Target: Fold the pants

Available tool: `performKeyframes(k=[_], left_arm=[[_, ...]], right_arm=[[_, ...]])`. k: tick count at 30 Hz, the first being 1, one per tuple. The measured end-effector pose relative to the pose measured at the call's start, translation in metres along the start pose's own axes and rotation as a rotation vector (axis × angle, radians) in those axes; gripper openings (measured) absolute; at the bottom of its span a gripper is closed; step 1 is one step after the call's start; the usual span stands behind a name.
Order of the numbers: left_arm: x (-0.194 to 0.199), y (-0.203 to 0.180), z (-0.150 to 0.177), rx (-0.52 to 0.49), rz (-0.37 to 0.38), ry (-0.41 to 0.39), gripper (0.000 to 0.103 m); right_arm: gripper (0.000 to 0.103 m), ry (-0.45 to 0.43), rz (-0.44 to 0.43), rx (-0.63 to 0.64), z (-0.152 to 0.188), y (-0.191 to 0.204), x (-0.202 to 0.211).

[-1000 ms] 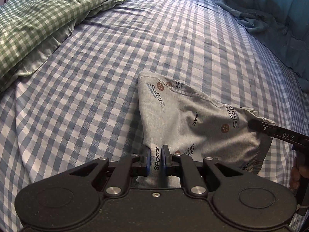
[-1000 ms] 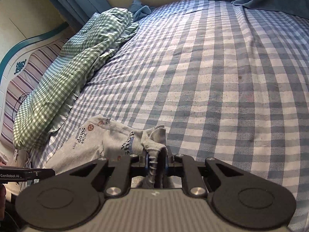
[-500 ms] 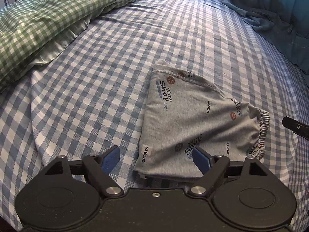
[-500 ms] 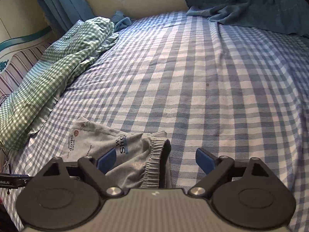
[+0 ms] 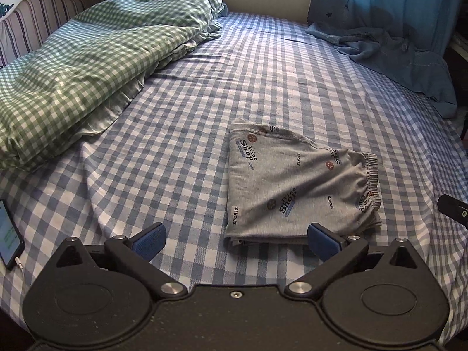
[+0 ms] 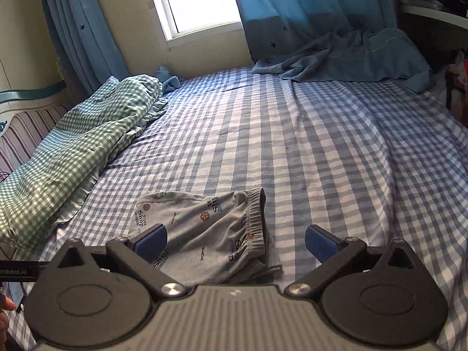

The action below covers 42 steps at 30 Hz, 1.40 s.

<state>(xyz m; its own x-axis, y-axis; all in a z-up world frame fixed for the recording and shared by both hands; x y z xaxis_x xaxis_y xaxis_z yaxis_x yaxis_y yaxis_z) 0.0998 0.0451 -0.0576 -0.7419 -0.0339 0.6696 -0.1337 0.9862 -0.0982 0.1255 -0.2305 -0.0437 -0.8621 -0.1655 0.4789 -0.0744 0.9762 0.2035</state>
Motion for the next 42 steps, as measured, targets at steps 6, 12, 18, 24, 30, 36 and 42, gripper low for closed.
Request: performKeyframes(k=[6, 12, 18, 24, 30, 36, 42], left_arm=[[0.041, 0.012, 0.025, -0.032, 0.018, -0.032, 0.102], [0.073, 0.023, 0.046, -0.04, 0.033, -0.06, 0.102], [0.098, 0.03, 0.061, -0.056, 0.029, -0.103, 0.102], [0.113, 0.034, 0.077, -0.086, 0.029, -0.132, 0.102], [0.12, 0.037, 0.09, -0.1, 0.023, -0.144, 0.102], [0.124, 0.036, 0.099, -0.108, 0.024, -0.143, 0.102], [0.125, 0.032, 0.103, -0.113, 0.03, -0.137, 0.102]], right_arm=[[0.103, -0.026, 0.01, 0.019, 0.024, 0.021, 0.051], [0.103, -0.065, 0.018, 0.037, 0.039, 0.039, 0.092], [0.103, -0.11, 0.034, 0.07, 0.049, 0.05, 0.121], [0.103, -0.127, 0.059, 0.084, 0.068, 0.056, 0.141], [0.103, -0.125, 0.07, 0.122, 0.083, 0.06, 0.155], [0.103, -0.106, 0.078, 0.135, 0.09, 0.059, 0.157], [0.103, -0.087, 0.079, 0.14, 0.092, 0.056, 0.156]])
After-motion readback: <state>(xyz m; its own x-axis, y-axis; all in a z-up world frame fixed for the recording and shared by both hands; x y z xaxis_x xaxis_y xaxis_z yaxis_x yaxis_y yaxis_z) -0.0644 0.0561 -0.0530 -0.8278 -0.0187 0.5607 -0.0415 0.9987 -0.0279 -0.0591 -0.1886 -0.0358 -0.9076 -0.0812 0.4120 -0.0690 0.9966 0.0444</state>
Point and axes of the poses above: each gripper's, at about its wrist camera, not at the fingertips, and x roughly against the way its jaws point, y to its left, z to its underside, the point moved 5 cm from there along -x, roughly the way its jaws point, and after that the axes turned 13 degrees about -y, right-handed, at the moved point
